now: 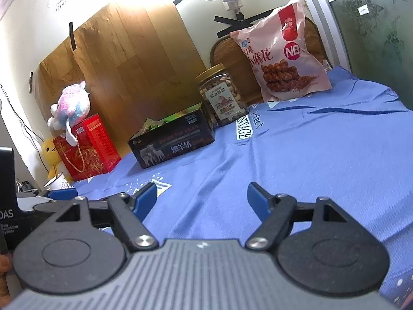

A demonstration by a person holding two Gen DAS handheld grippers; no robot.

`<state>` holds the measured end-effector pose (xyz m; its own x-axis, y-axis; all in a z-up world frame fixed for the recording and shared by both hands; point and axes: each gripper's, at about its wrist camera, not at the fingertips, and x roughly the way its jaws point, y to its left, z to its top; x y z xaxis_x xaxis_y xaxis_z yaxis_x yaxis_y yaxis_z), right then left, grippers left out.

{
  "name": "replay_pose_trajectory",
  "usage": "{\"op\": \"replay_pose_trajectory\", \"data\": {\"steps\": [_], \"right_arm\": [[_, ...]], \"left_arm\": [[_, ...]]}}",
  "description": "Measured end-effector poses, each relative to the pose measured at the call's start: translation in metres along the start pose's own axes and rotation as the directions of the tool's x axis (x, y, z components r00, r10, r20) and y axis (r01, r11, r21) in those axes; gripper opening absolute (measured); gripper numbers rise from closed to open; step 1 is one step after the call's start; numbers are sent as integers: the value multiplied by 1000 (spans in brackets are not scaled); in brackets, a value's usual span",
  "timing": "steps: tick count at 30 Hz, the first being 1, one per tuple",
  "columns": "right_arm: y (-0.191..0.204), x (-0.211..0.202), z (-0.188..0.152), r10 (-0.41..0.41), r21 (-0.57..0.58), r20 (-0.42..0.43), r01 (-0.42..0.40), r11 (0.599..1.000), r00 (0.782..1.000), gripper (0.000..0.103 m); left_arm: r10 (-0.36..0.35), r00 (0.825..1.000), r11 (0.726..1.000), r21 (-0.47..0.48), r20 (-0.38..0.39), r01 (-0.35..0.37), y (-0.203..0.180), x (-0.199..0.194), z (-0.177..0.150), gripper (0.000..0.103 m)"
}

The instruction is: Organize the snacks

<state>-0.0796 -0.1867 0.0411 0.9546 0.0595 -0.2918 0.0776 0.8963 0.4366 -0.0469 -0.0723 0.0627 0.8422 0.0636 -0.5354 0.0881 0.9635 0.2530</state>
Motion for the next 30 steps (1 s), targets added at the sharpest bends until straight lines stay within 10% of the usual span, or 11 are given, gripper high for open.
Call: {"op": "replay_pose_trajectory", "data": {"steps": [30], "right_arm": [[-9, 3, -8, 59, 59, 6, -59, 997, 998, 79]], "left_arm": [[45, 999, 999, 15, -15, -45, -13, 0, 7, 103]]}}
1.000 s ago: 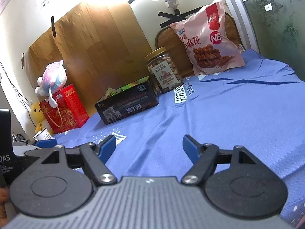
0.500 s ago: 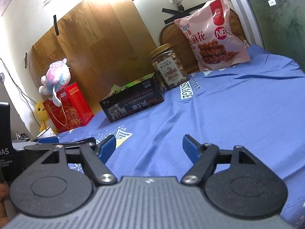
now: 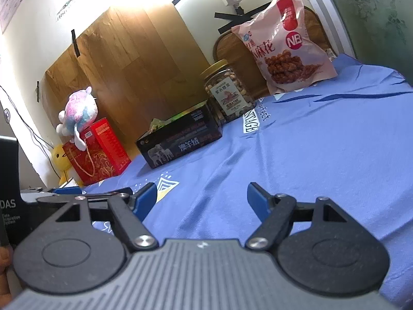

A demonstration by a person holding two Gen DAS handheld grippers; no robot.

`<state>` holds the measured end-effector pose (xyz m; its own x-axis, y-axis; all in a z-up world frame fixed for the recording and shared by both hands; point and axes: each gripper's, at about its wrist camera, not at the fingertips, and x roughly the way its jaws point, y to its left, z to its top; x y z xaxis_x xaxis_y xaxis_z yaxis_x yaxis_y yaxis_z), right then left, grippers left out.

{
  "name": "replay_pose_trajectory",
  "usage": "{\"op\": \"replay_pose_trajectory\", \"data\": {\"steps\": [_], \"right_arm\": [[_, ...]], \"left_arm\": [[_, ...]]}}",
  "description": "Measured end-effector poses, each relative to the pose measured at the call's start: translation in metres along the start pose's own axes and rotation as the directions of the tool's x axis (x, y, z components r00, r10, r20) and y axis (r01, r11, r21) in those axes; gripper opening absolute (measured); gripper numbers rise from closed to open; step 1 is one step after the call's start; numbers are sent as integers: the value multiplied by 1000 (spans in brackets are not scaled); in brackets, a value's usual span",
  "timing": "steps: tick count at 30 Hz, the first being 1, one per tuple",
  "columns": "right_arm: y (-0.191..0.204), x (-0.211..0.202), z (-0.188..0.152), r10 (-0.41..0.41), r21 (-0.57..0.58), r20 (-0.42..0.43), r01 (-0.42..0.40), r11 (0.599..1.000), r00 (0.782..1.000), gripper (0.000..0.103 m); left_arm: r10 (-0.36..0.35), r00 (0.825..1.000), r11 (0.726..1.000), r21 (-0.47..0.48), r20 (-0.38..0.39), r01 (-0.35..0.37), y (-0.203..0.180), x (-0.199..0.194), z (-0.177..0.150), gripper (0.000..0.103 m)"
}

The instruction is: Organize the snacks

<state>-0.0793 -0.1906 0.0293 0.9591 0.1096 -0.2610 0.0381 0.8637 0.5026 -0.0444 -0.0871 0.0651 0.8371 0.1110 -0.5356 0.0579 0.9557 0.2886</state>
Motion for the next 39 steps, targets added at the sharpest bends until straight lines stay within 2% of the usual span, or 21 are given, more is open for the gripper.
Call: {"op": "replay_pose_trajectory", "data": {"steps": [5, 15, 18, 28, 39], "right_arm": [[-5, -5, -1, -13, 13, 6, 13, 1000, 1000, 79], [3, 5, -2, -6, -1, -18, 6, 1000, 1000, 79], [4, 9, -4, -6, -1, -28, 6, 1000, 1000, 79], [12, 11, -5, 1, -15, -31, -1, 1000, 1000, 79], [15, 14, -7, 8, -19, -34, -8, 1000, 999, 79]], "left_arm": [[-19, 999, 1000, -5, -28, 19, -1, 6, -1, 103], [35, 997, 998, -48, -68, -39, 19, 25, -10, 103], [28, 996, 997, -67, -84, -34, 25, 30, -12, 103], [19, 997, 995, -92, -80, -27, 36, 31, -12, 103], [66, 995, 994, -81, -76, -72, 41, 34, -16, 103]]}}
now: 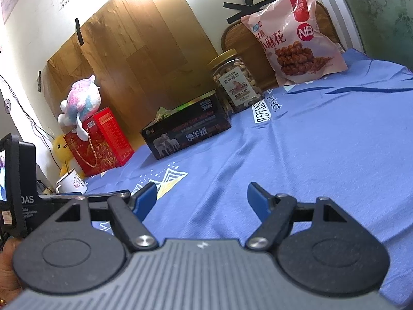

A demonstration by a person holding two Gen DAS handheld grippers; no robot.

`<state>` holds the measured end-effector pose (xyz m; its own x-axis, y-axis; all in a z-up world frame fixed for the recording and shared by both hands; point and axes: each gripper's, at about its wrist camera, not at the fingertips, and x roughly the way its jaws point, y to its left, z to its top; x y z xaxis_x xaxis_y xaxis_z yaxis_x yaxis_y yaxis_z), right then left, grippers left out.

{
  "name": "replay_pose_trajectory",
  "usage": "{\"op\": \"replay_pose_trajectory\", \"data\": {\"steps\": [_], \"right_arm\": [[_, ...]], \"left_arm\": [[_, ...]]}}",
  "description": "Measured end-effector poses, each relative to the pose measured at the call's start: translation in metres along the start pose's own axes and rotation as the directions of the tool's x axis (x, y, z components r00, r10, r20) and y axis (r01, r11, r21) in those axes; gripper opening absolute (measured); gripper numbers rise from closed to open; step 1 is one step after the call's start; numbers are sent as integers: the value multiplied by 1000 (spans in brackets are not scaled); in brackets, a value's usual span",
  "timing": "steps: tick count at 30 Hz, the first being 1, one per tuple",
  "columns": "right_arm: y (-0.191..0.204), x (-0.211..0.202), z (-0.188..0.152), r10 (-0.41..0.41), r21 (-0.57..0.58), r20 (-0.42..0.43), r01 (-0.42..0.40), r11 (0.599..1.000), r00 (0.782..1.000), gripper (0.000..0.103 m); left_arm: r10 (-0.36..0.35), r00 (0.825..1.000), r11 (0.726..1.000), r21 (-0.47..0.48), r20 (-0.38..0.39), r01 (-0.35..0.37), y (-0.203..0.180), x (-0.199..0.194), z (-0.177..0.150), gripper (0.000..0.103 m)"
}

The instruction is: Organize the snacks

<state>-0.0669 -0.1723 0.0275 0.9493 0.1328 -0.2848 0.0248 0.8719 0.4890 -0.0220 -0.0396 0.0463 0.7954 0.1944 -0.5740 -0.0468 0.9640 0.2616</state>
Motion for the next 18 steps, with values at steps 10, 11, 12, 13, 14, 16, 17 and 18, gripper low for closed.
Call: {"op": "replay_pose_trajectory", "data": {"steps": [10, 11, 12, 13, 14, 16, 17, 18], "right_arm": [[-2, 2, -2, 6, 12, -4, -5, 1000, 1000, 79], [-2, 1, -2, 5, 12, -3, -5, 1000, 1000, 79], [-2, 1, -2, 5, 12, -2, -5, 1000, 1000, 79], [-2, 1, -2, 4, 12, -1, -4, 1000, 1000, 79], [-2, 0, -2, 4, 12, 0, -4, 1000, 1000, 79], [-2, 0, -2, 3, 12, 2, -3, 1000, 1000, 79], [-2, 0, -2, 3, 12, 3, -3, 1000, 1000, 79], [-2, 0, -2, 3, 11, 3, -3, 1000, 1000, 79]], "left_arm": [[-4, 1000, 1000, 26, 20, 4, -6, -1, -1, 103], [-11, 1000, 1000, 29, 24, 10, -6, -1, -1, 103], [-18, 999, 999, 29, 29, 17, -6, -2, -2, 103], [-31, 999, 999, 29, 36, 30, -6, -3, -2, 103], [-50, 998, 998, 28, 40, 49, -5, -3, -2, 103], [-90, 995, 996, 19, 34, 89, -4, -4, -2, 103], [-103, 994, 995, 15, 34, 103, -4, -4, -1, 103], [-110, 993, 994, 16, 35, 110, -5, -5, -1, 103]]}}
